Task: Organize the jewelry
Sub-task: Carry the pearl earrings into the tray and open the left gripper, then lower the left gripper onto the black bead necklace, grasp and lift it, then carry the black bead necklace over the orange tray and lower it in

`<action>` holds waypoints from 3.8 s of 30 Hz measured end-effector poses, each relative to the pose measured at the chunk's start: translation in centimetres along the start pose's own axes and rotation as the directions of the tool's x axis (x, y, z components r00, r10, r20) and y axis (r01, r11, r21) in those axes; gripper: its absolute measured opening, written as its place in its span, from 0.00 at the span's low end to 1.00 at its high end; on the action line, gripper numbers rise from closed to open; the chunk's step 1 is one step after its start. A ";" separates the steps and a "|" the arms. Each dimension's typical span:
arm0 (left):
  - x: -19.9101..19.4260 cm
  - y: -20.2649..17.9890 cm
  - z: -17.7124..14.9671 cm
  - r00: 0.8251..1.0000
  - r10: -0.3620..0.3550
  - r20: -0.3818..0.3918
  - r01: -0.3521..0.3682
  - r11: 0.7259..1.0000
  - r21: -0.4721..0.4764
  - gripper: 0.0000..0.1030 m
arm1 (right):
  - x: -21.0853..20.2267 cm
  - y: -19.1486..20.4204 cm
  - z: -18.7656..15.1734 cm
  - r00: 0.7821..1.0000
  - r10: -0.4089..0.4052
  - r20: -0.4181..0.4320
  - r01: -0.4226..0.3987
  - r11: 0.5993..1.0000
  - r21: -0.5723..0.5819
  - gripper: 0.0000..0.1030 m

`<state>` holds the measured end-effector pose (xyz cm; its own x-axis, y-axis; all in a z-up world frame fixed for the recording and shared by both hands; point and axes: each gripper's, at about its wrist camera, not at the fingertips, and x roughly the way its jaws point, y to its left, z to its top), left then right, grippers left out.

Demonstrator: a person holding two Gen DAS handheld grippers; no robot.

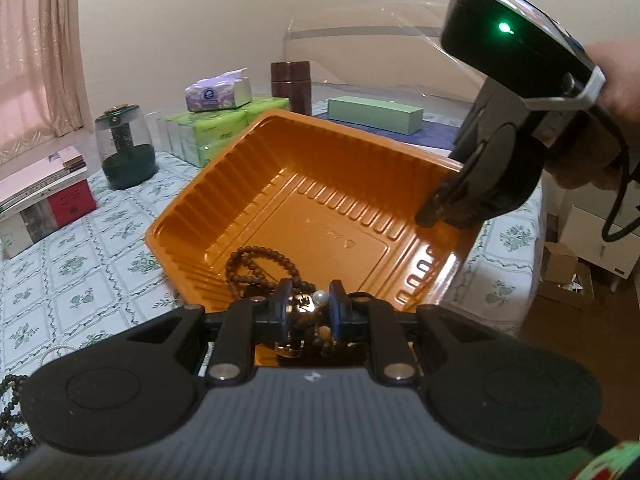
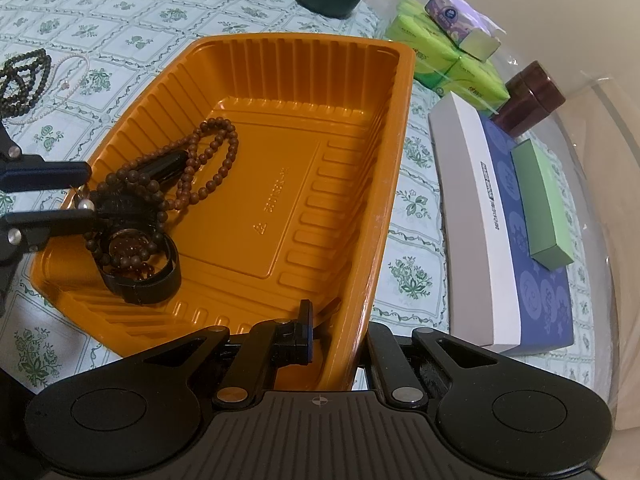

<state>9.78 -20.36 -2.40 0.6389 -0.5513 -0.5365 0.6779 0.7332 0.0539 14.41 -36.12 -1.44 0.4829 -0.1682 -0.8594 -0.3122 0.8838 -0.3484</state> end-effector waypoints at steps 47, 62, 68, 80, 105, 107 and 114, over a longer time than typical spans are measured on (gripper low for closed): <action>-8.1 16.8 -11.4 0.860 0.466 -0.207 -0.490 0.868 -0.079 0.38 | 0.0 0.0 -0.1 1.000 -0.003 -0.006 0.003 1.000 -0.003 0.06; -5.1 19.6 -9.6 0.920 0.253 -0.301 -0.228 0.967 0.114 0.23 | 0.0 0.1 0.1 1.000 -0.002 -0.012 0.002 1.000 -0.005 0.06; -6.3 19.4 -9.4 0.919 0.227 -0.324 -0.202 0.973 0.108 0.06 | 0.0 0.0 0.0 1.000 -0.003 -0.011 0.003 1.000 -0.005 0.06; -12.8 20.9 -3.3 0.926 0.347 -0.147 -0.331 0.936 0.120 0.06 | -0.1 0.2 0.0 1.000 -0.012 -0.006 0.012 1.000 -0.010 0.06; -20.5 22.4 9.4 0.888 0.432 0.159 -0.459 0.858 0.232 0.06 | -0.2 0.4 0.1 1.000 -0.014 -0.006 0.014 1.000 -0.013 0.06; -21.3 22.3 10.8 0.881 0.434 0.190 -0.470 0.850 0.238 0.06 | -0.2 0.3 0.1 1.000 -0.014 -0.007 0.014 1.000 -0.014 0.06; -23.6 21.7 16.1 0.850 0.432 0.302 -0.508 0.825 0.249 0.06 | -0.2 0.4 0.0 1.000 -0.016 -0.006 0.016 1.000 -0.017 0.06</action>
<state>15.28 2.15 25.02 0.9458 -0.2715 -0.1783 0.3248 0.7856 0.5266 14.16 -35.71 -1.38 0.4828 -0.1853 -0.8559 -0.3180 0.8736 -0.3685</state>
